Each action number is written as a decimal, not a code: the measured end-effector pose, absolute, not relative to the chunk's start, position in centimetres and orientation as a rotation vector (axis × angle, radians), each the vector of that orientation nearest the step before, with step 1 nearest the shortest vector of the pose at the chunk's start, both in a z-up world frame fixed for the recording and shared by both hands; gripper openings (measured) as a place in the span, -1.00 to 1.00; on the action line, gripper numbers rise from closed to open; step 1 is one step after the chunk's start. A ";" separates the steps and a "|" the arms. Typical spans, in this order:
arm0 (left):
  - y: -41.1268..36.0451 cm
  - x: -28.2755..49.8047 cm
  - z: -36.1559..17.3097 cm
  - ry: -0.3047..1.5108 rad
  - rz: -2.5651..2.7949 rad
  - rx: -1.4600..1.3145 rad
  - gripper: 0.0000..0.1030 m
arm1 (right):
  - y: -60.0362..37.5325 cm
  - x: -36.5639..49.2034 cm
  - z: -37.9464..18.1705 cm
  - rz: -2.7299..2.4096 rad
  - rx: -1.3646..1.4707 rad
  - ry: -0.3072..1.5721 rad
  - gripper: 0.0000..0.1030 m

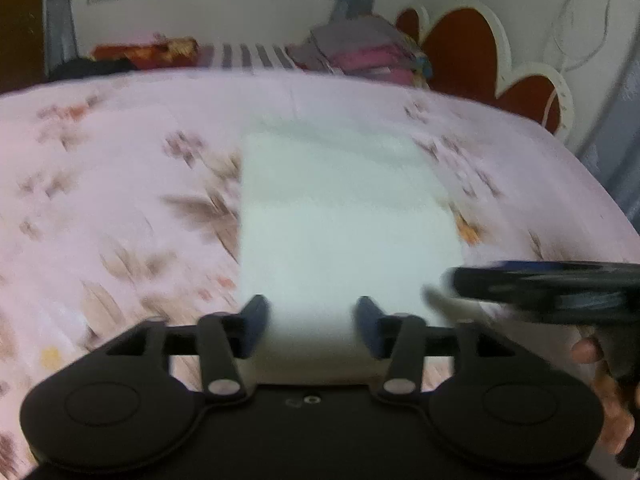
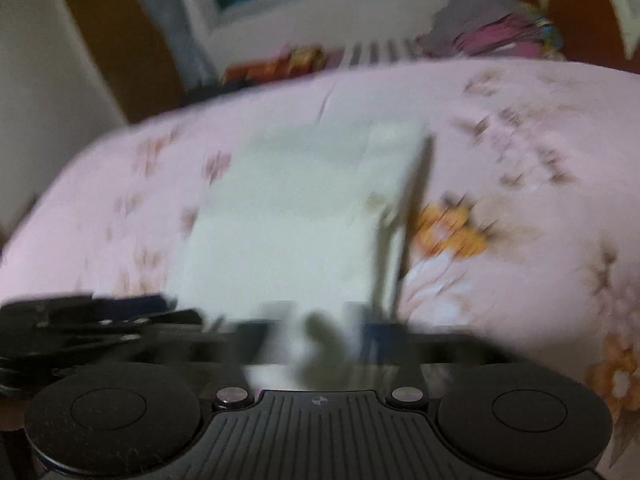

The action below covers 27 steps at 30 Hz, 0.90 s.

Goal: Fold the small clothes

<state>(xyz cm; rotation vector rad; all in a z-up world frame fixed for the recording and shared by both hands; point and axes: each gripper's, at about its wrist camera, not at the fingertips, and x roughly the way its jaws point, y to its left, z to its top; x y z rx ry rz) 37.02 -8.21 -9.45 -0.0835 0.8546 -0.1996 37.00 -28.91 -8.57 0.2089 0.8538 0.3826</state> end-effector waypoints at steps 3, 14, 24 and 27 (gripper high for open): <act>-7.0 38.8 -8.6 0.810 -0.162 -0.111 0.59 | -31.0 39.1 -7.7 0.386 0.292 0.827 0.91; -4.2 45.0 -11.3 0.928 -0.150 -0.303 0.49 | -33.0 46.2 -10.0 0.416 0.516 0.975 -0.13; -2.7 45.2 -11.4 0.936 -0.229 -0.294 0.46 | -34.1 45.8 -9.4 0.347 0.474 0.951 -0.16; -2.2 46.2 -11.6 0.937 -0.282 -0.353 0.40 | -34.9 46.5 -10.0 0.333 0.538 0.948 0.24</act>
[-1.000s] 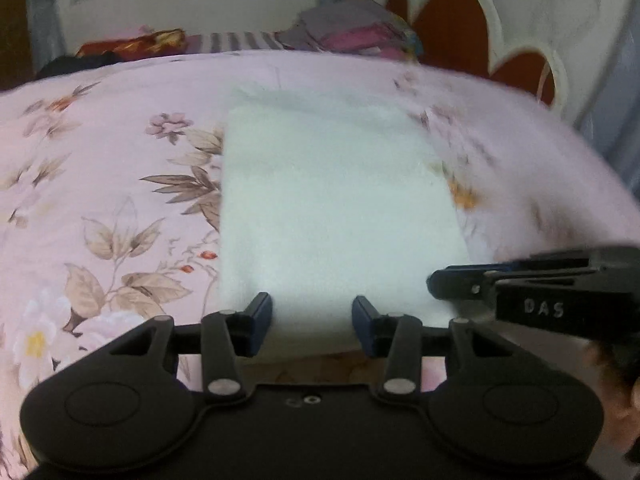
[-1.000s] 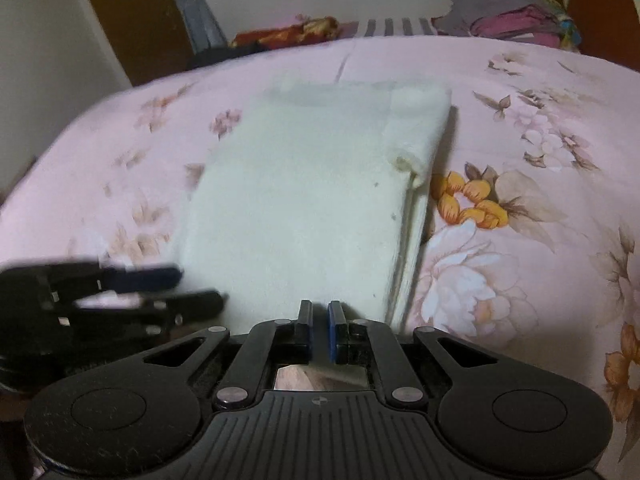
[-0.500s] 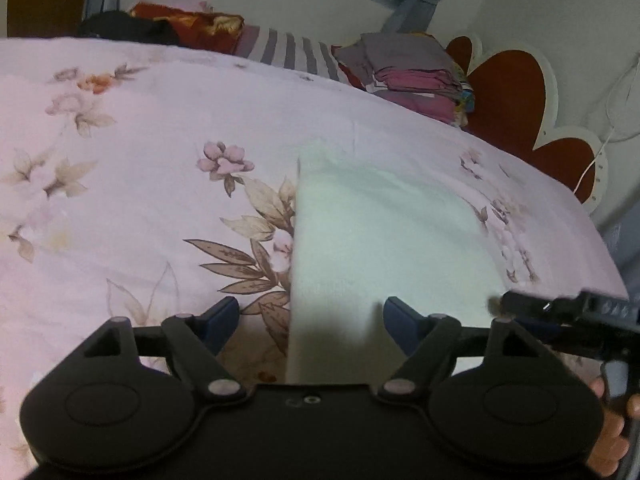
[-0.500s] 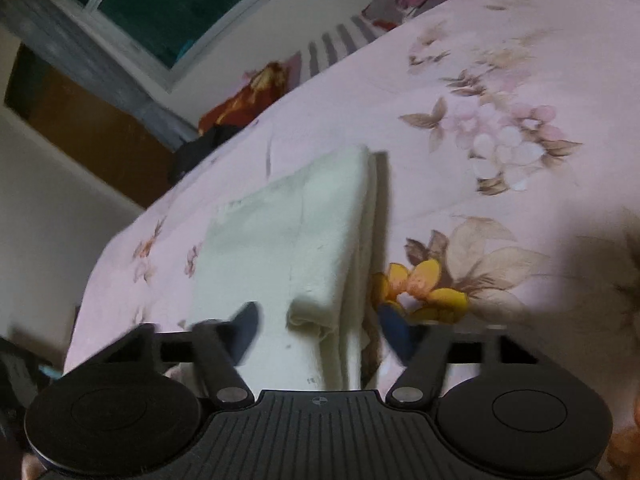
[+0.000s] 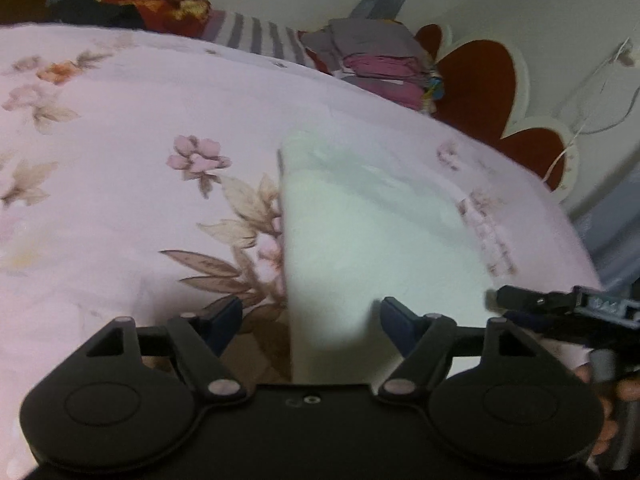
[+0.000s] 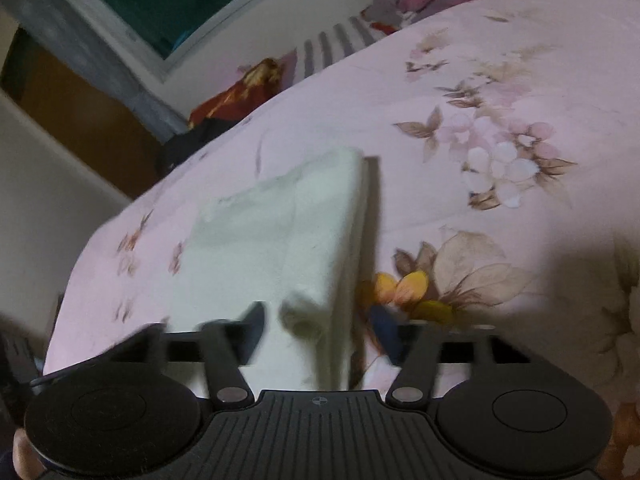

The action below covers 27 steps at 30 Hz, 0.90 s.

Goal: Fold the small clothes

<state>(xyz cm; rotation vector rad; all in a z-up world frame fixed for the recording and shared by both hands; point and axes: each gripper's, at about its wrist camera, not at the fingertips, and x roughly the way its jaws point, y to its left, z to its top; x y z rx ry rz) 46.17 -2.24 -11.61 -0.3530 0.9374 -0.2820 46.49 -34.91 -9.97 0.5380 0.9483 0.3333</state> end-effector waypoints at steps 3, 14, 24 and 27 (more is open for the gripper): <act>-2.0 47.4 -12.5 0.969 -0.331 -0.457 0.31 | -35.3 47.4 -11.2 0.381 0.642 0.977 0.24; -3.1 49.6 -14.2 1.009 -0.350 -0.539 -0.04 | -33.6 50.1 -12.8 0.419 0.617 1.041 0.03; -8.2 48.4 -9.6 0.918 -0.306 -0.132 -0.44 | -27.9 48.5 -9.0 0.331 0.271 0.966 -0.42; -8.3 47.9 -8.3 0.891 -0.311 -0.069 -0.44 | -27.6 48.0 -7.7 0.345 0.270 0.942 -0.42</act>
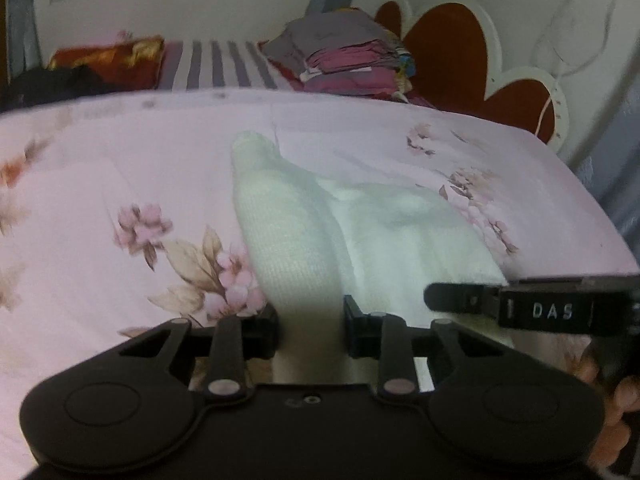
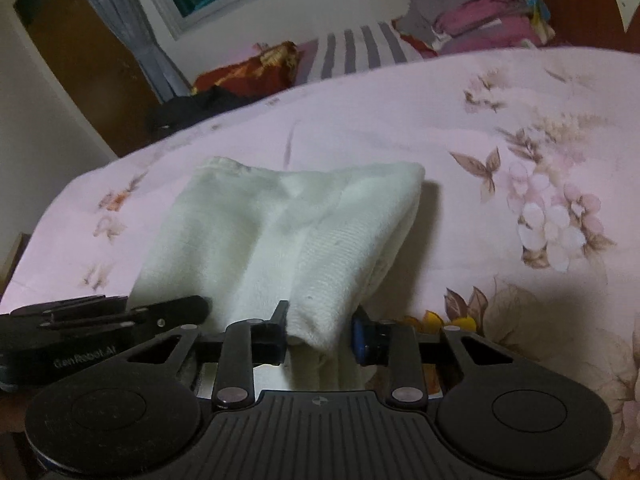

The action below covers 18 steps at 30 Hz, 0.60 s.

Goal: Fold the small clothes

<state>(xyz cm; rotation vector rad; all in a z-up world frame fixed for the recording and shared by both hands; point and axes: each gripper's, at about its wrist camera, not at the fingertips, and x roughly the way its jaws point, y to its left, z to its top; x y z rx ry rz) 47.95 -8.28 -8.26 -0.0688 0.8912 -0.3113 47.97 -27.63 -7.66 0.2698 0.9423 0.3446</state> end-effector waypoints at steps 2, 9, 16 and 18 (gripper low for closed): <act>-7.9 47.5 -7.3 0.871 -0.310 -0.041 -0.45 | -26.5 47.9 -6.7 0.354 0.262 0.927 -0.42; -5.2 46.5 -5.4 0.822 -0.294 -0.010 -0.45 | -22.1 47.3 -3.6 0.393 0.218 0.871 -0.42; 1.2 44.7 -4.7 0.810 -0.246 -0.020 -0.45 | -15.5 46.8 -3.0 0.450 0.192 0.867 -0.42; 3.7 44.2 -4.8 0.815 -0.227 -0.026 -0.45 | -12.9 46.6 -3.1 0.470 0.186 0.874 -0.42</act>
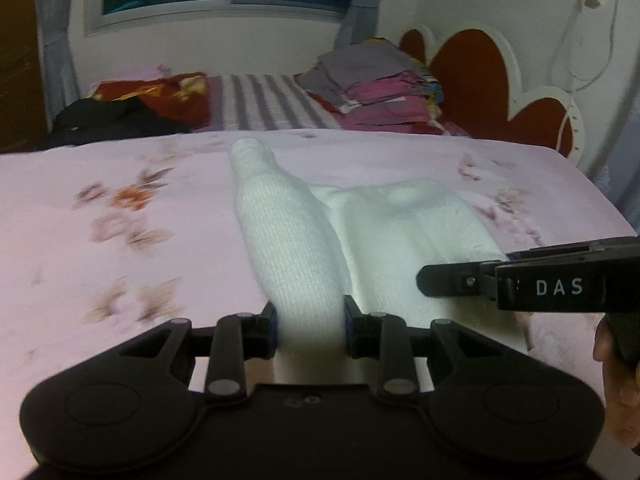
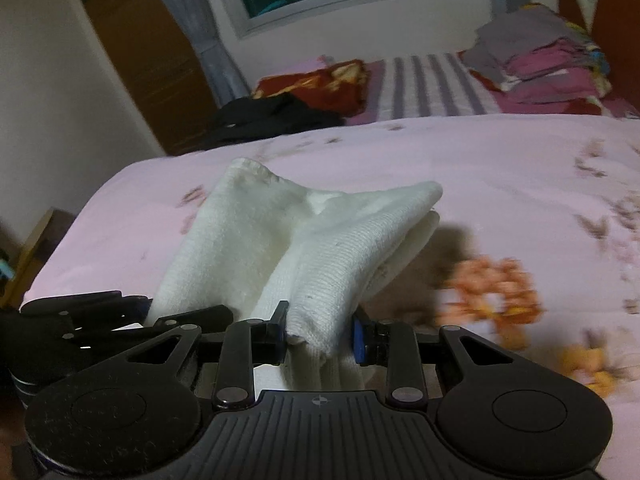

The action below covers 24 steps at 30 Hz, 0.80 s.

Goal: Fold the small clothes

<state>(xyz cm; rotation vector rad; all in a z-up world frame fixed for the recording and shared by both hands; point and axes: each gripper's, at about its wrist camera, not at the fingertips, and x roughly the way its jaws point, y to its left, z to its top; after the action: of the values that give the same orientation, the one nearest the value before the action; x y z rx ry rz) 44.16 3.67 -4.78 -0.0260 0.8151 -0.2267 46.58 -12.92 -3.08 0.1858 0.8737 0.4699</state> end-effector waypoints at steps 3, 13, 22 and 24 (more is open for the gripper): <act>7.3 43.5 -4.9 0.826 -0.202 -0.032 -0.45 | -9.0 46.3 -3.7 0.493 0.195 0.887 -0.42; 17.7 42.9 -8.4 0.927 -0.191 -0.053 -0.29 | 1.6 45.9 -8.4 0.519 0.219 0.969 -0.42; 23.0 41.6 -9.4 0.852 -0.224 -0.246 0.13 | 0.4 47.2 -11.8 0.400 0.319 1.042 -0.34; 24.3 41.3 -8.1 0.777 -0.235 -0.272 0.13 | 0.2 46.5 -9.7 0.327 0.271 0.958 -0.14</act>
<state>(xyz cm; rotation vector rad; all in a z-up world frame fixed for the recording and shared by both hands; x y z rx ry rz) 41.28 24.30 -8.14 -0.2717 0.7773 -0.2348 46.49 0.15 -9.69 0.2708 0.9580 0.3271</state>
